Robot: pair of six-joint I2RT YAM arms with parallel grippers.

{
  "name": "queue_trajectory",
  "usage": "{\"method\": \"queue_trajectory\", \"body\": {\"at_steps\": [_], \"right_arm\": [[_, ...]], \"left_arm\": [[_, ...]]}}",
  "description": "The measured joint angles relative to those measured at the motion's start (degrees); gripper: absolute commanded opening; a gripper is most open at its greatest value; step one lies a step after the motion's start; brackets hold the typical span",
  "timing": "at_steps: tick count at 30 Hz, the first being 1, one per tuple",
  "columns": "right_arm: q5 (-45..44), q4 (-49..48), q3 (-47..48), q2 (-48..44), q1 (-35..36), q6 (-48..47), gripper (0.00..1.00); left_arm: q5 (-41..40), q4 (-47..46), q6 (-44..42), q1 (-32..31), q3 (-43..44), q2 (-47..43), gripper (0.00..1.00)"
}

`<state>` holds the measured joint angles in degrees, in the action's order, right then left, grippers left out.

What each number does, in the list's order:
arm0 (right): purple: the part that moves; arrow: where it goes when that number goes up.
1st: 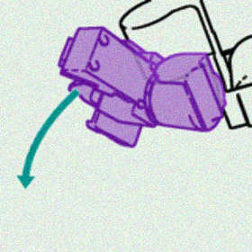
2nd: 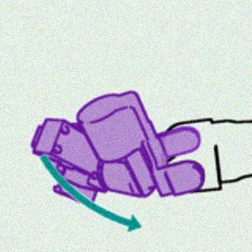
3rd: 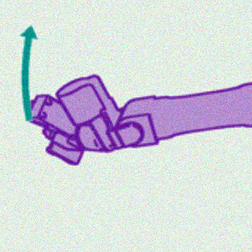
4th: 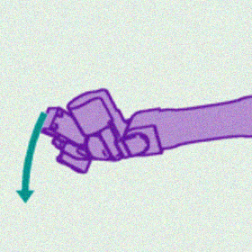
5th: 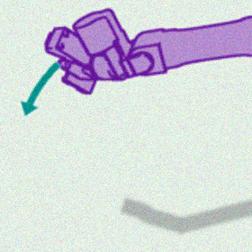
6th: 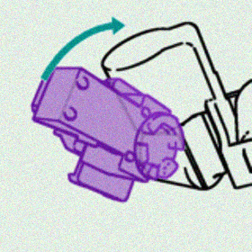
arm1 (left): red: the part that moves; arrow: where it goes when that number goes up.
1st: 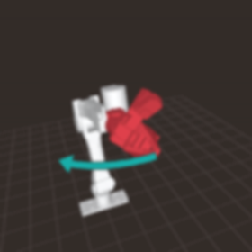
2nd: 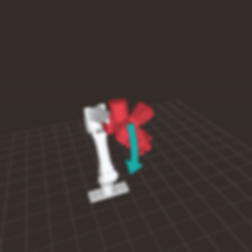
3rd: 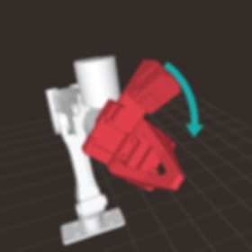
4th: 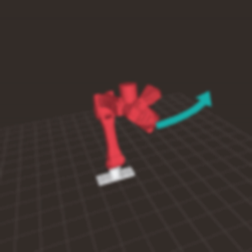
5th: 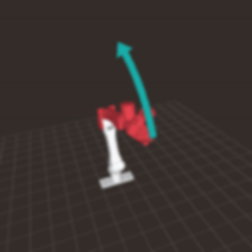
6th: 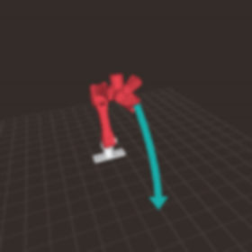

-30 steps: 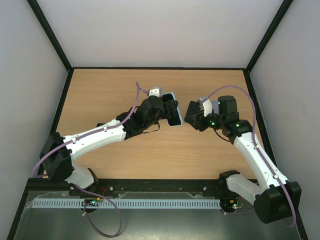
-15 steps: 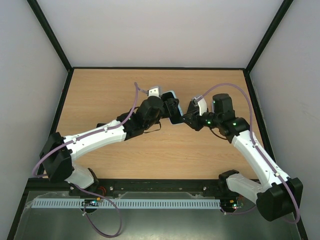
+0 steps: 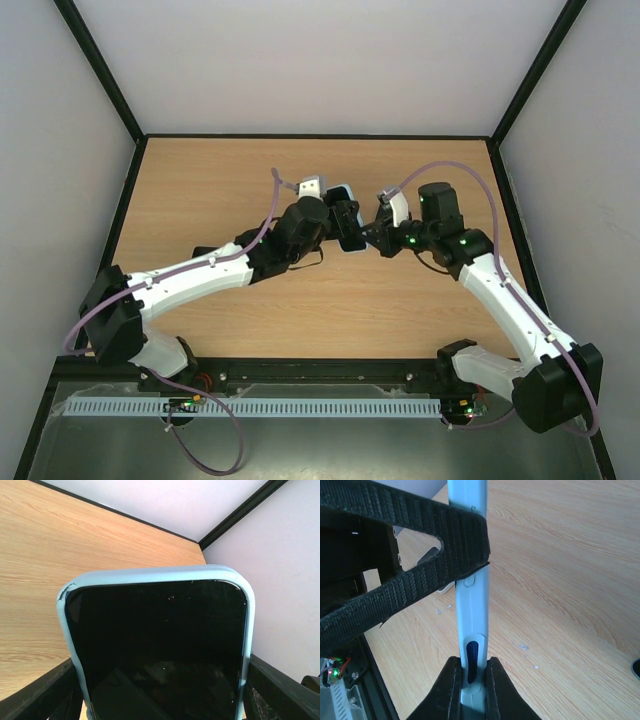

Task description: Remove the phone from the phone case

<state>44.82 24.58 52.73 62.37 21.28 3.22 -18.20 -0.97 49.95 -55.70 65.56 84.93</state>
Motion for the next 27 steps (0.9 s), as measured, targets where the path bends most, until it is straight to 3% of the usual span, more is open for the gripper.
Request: {"method": "queue_trajectory", "body": {"at_steps": [1,8,14,20,22,23,27], "right_arm": [[-0.02,0.04,0.15,0.04,0.02,0.0,0.02],[-4.35,3.63,2.75,0.39,0.11,0.26,0.02],[-6.75,6.03,3.08,-0.31,-0.96,0.22,0.02],[-2.25,7.06,3.06,-3.54,-1.81,-0.96,0.02],[0.98,7.1,2.91,-4.83,-1.81,-1.42,0.02],[6.69,7.13,2.03,-7.3,-1.81,-1.75,0.02],[11.58,6.78,0.7,-8.7,-1.81,-1.66,0.02]], "left_arm": [[0.0,-0.07,-0.37,0.0,0.0,-0.11,0.99],[-0.07,0.33,-6.14,0.37,-0.7,-4.9,1.0],[2.64,-5.11,-11.32,3.13,-16.26,-21.88,0.95],[15.69,-19.47,-13.94,8.92,-32.96,-30.73,0.78],[20.48,-23.63,-14.23,10.51,-34.88,-29.75,0.74],[26.27,-30.42,-14.64,11.56,-35.15,-26.99,0.71],[33.35,-40.37,-13.42,11.63,-34.86,-22.58,0.66]]}}
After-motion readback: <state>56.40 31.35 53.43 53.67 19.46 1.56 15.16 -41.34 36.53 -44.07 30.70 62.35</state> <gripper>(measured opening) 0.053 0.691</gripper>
